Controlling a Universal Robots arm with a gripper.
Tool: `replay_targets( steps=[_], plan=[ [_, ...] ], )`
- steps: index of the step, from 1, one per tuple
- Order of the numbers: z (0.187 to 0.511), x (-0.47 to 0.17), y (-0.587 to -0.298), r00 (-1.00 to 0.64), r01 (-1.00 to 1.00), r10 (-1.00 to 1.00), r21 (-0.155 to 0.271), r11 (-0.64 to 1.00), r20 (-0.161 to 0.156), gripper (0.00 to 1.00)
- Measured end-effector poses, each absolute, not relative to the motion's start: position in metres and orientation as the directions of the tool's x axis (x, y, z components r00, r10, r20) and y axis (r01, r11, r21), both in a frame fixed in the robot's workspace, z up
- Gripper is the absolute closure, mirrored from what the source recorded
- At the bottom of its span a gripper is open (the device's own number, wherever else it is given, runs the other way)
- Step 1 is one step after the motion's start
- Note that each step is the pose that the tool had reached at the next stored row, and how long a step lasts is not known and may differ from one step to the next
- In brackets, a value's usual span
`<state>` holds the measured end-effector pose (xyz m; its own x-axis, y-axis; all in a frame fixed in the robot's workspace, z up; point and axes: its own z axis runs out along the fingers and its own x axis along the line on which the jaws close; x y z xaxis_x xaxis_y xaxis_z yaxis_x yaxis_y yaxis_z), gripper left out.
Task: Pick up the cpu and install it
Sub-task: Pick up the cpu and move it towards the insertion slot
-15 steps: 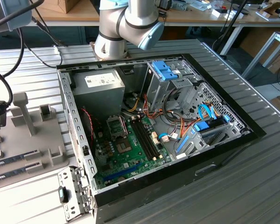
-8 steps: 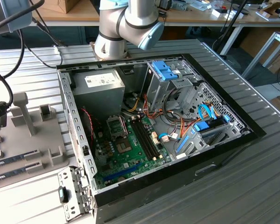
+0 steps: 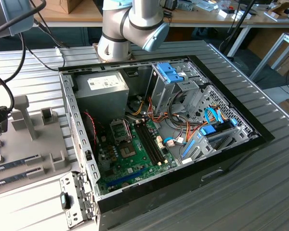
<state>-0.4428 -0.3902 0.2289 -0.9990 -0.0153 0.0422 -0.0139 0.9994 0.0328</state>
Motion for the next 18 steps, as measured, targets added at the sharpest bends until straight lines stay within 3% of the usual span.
replay_targets(
  steps=[18],
  plan=[
    [0.2244, -0.4428, -0.3906, -0.999, -0.014, -0.015, 0.033, 0.999, 0.042, 0.4]
  ],
)
